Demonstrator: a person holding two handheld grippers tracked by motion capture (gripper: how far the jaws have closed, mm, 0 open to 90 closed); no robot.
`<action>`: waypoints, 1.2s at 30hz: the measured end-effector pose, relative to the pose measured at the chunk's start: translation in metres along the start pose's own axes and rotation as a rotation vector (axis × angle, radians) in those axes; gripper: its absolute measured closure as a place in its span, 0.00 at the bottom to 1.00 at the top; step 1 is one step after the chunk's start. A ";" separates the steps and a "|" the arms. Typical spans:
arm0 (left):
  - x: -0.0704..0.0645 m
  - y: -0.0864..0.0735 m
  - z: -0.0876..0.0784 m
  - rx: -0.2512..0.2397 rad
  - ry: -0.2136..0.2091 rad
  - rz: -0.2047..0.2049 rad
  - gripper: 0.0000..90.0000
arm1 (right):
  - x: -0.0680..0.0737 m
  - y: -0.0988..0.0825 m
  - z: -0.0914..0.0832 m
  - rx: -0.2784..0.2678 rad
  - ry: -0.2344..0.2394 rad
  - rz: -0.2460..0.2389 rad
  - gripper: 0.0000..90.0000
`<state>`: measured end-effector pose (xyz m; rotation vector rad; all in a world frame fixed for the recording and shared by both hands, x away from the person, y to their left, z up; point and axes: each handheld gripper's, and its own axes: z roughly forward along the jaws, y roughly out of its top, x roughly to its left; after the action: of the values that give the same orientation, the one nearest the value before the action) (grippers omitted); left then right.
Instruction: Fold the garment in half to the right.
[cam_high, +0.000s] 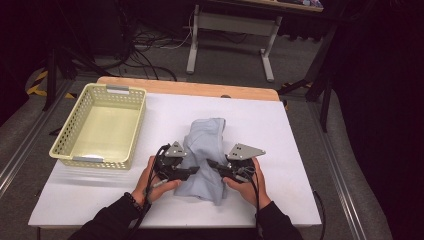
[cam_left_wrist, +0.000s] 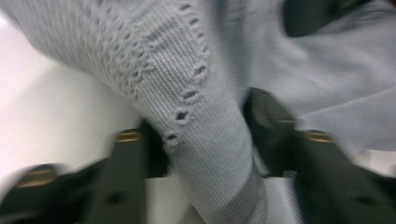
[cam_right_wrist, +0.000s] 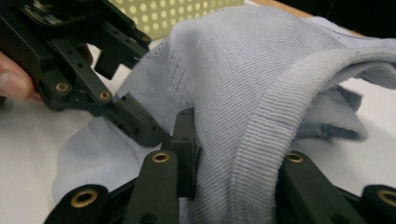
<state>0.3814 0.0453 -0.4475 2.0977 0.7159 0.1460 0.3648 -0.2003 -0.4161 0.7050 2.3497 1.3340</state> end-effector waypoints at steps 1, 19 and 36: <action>0.002 -0.001 -0.002 -0.002 -0.001 -0.007 0.42 | 0.001 0.002 -0.001 -0.005 0.000 -0.007 0.78; -0.003 -0.008 -0.009 -0.047 -0.080 0.019 0.42 | 0.012 0.015 -0.004 -0.127 0.025 -0.048 0.79; -0.002 -0.009 -0.038 -0.098 -0.008 0.075 0.81 | 0.011 0.018 0.001 -0.168 0.043 -0.027 0.78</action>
<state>0.3625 0.0749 -0.4315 2.0309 0.6138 0.2105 0.3605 -0.1851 -0.4013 0.5984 2.2380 1.5269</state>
